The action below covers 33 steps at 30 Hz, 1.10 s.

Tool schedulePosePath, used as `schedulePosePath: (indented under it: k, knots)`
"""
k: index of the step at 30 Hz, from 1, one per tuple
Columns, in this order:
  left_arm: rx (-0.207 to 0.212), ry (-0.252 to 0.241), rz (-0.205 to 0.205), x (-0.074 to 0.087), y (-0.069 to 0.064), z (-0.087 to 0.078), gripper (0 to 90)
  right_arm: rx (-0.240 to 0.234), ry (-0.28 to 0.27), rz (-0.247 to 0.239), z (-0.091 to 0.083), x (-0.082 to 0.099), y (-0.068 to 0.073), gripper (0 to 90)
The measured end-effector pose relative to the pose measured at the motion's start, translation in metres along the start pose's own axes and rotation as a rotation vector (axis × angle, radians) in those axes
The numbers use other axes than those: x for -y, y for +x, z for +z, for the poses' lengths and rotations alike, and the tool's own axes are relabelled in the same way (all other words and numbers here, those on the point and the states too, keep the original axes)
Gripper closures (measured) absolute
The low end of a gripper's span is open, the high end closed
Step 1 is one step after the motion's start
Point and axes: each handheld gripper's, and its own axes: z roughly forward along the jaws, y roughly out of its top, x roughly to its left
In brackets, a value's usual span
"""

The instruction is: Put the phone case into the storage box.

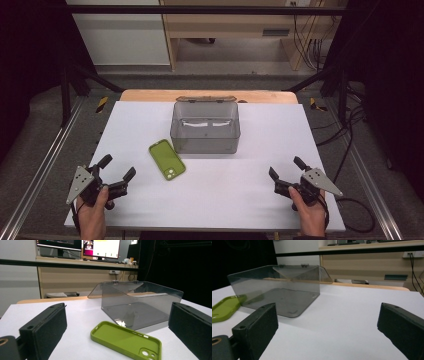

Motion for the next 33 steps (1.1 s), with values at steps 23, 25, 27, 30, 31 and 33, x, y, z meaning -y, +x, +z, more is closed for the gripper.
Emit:
schedulePosePath:
  k: [23, 25, 27, 30, 31, 33]
  knots:
    - [0.000, 0.008, 0.012, 0.001, -0.002, 0.003, 1.4, -0.080, 0.257, -0.044, 0.047, -0.024, 0.060, 7.3]
    - [0.000, 0.011, 0.008, 0.002, -0.002, 0.004, 1.3, -0.093, 0.283, -0.067, 0.056, -0.027, 0.073, 8.0]
    - [0.000, 0.009, 0.005, 0.002, -0.001, 0.004, 1.3, -0.124, 0.307, -0.082, 0.066, -0.030, 0.086, 9.1]
    - [-0.002, 0.012, 0.003, 0.002, -0.002, 0.003, 1.3, -0.163, 0.339, -0.104, 0.080, -0.037, 0.105, 12.2]
    - [0.001, 0.011, 0.004, 0.002, -0.002, 0.003, 1.3, -0.177, 0.340, -0.104, 0.084, -0.039, 0.110, 14.0]
    - [0.002, 0.011, 0.008, 0.001, -0.003, 0.004, 1.3, -0.211, 0.371, -0.115, 0.098, -0.043, 0.130, 17.8]
